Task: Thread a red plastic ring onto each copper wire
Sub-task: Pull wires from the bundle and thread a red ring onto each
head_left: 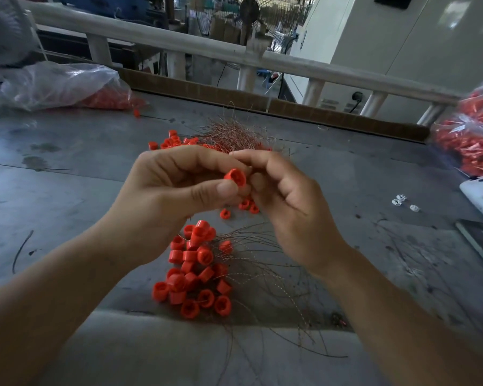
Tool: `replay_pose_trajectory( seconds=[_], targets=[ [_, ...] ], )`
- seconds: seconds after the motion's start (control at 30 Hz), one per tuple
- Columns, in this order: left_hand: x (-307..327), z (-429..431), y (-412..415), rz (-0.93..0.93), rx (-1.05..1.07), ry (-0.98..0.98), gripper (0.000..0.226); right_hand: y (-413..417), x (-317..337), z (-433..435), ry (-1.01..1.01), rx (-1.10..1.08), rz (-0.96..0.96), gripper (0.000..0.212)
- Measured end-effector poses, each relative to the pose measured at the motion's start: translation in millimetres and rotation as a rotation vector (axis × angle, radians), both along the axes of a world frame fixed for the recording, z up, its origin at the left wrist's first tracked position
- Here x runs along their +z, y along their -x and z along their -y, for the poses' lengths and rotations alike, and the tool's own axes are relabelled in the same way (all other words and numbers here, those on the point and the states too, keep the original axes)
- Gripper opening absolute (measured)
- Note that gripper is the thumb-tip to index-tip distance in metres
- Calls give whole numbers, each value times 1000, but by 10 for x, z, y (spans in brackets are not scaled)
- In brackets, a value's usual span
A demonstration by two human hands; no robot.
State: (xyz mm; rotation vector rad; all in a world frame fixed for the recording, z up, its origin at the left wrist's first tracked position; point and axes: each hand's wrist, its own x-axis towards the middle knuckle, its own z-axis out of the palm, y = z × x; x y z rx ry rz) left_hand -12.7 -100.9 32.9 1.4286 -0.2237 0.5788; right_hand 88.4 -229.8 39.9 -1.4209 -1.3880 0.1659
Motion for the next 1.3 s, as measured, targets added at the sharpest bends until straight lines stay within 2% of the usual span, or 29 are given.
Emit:
replay_pose_trajectory(
  seconds=[0.13, 0.23, 0.33, 0.47, 0.6, 0.73, 0.8, 0.87, 0.93, 1.07, 1.2, 1.3],
  targets=[
    [55, -11, 7, 13, 51, 131, 21, -55, 8, 3, -54, -158, 105, 16],
    [67, -8, 10, -25, 95, 128, 20, -90, 24, 27, -34, -214, 122, 19],
    [41, -1, -7, -92, 151, 117, 25, -88, 24, 40, -14, -214, 113, 13],
    [29, -51, -17, -136, 206, 102, 36, -82, 32, 46, -3, -220, 155, 20],
    [-12, -45, -20, -122, 232, -45, 51, -100, -8, 48, 89, -191, 172, 23],
    [-37, -32, -14, -62, 195, -224, 57, -103, -36, 44, 196, -147, 227, 28],
    [-37, -45, -4, -46, 254, -410, 48, -98, -38, 44, 222, -119, 233, 26],
    [-23, -52, -5, -37, 355, -606, 29, -105, -33, 50, 229, -108, 213, 25],
    [-18, -60, -8, -31, 457, -700, 18, -109, -21, 56, 237, -126, 202, 24],
    [-25, -46, -20, -49, 519, -779, 9, -113, -3, 58, 213, -153, 226, 24],
    [-36, -47, -30, -114, 528, -774, 6, -128, -24, 53, 233, -174, 250, 25],
    [-42, -34, -33, -133, 525, -786, 8, -119, -17, 41, 200, -189, 264, 15]
  ],
)
